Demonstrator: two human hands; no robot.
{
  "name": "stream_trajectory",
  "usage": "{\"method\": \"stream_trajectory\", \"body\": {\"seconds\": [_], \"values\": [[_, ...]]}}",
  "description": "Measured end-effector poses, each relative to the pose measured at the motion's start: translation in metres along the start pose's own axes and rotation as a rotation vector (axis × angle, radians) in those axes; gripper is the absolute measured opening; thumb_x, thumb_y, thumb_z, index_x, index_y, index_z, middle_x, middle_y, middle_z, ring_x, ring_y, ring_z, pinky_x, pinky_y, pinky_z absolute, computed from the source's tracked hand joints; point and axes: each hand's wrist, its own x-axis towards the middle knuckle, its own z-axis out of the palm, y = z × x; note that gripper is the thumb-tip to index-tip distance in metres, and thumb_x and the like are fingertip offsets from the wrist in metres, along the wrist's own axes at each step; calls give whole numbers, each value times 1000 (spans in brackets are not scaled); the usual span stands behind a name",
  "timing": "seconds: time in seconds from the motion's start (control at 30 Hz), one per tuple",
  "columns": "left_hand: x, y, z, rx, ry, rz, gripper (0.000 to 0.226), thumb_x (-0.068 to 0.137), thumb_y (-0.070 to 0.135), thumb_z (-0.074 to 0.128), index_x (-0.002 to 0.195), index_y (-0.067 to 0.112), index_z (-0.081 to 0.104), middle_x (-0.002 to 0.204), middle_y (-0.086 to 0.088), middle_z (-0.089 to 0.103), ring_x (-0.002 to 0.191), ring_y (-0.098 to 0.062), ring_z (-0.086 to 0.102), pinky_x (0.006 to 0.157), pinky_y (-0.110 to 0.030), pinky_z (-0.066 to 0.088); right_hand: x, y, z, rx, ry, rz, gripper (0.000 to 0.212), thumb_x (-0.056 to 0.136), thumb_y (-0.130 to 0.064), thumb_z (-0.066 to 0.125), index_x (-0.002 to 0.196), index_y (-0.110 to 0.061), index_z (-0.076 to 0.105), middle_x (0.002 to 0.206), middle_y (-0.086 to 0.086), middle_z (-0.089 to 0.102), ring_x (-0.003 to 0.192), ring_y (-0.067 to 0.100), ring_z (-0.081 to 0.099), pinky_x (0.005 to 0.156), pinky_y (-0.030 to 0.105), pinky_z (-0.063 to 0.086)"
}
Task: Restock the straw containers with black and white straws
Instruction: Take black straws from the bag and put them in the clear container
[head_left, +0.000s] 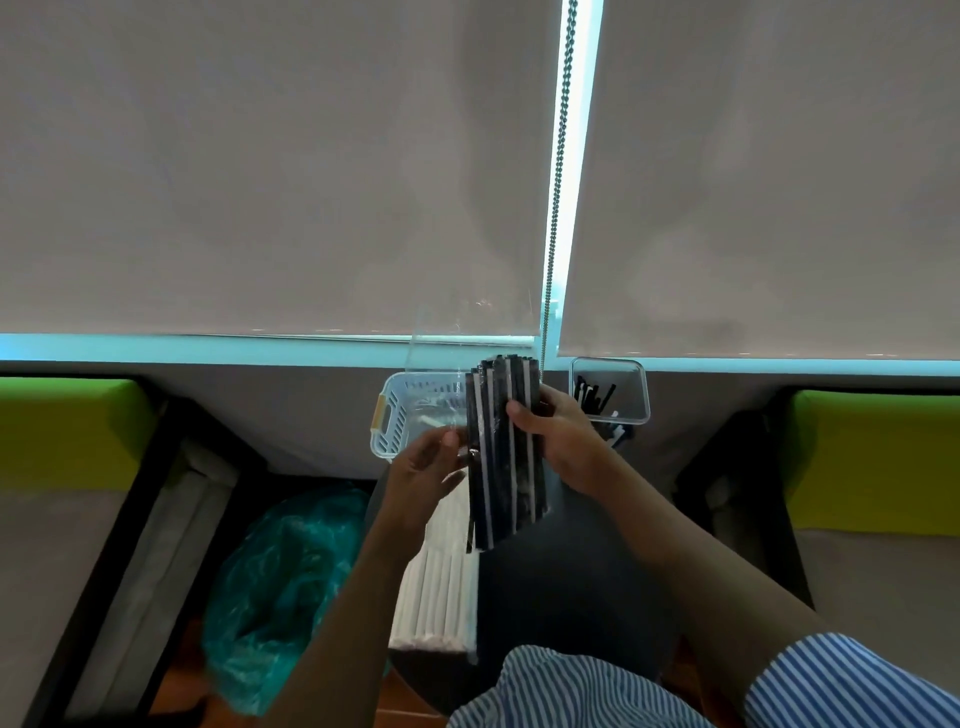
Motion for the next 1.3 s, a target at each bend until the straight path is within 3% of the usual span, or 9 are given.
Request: {"method": "stream_trajectory", "body": {"seconds": [0.17,0.37,0.47,0.53,0.63,0.7,0.9,1.07,1.3], "values": [[-1,-7,12,119,-34,-40,50,79,22,84,123,17,60,113,-2,74,100,-9,73,79,-25,60,-5,5,14,-32,97,-12,33,91,-23,71,117,-5,61,110,17,72,104,35,70,97,60,52],[0,-12,18,182,57,34,53,70,7,88,117,18,65,106,1,77,95,-11,74,81,-28,61,-7,6,30,-32,83,16,38,90,-22,69,123,-9,55,119,14,68,114,30,66,100,53,52],[-1,-15,10,147,81,30,51,69,7,89,114,17,68,103,3,78,94,-12,75,78,-26,61,-11,-4,23,-94,22,-22,57,84,-38,70,128,-8,51,123,17,63,117,31,63,100,47,53],[-3,-16,6,171,83,26,50,68,9,91,112,16,70,100,6,78,91,-10,75,73,-22,60,-10,-17,22,-175,69,-124,55,87,-41,68,130,-12,50,120,13,62,112,24,64,98,38,54],[-4,-20,3,218,56,6,50,65,11,93,110,17,72,99,8,78,91,-11,75,79,-29,62,-2,-44,21,-378,341,-404,23,94,-15,67,116,-17,58,106,1,65,94,8,64,85,22,54],[-4,-23,1,256,36,-12,50,63,13,94,108,18,73,100,8,78,93,-12,75,85,-37,62,5,-65,20,-539,445,-565,18,93,-1,64,98,-19,67,95,-5,69,83,4,65,75,16,51],[-2,-26,2,304,12,-27,50,60,15,96,106,15,77,102,3,79,96,-17,75,89,-46,60,9,-94,12,-1024,112,-795,22,84,8,66,84,-11,76,84,0,72,76,12,59,72,12,45],[1,-24,1,367,-27,-15,43,62,13,94,102,15,78,98,2,79,92,-16,76,85,-43,62,6,-97,18,-1199,95,-861,19,81,6,73,82,-13,78,94,0,75,93,21,54,82,15,36],[-1,-21,5,428,-95,11,41,64,9,93,97,26,75,94,13,78,89,-5,74,76,-21,60,-3,-106,24,-1326,-251,-402,17,96,-17,63,109,-20,74,105,-7,73,93,7,62,84,16,43]]}}
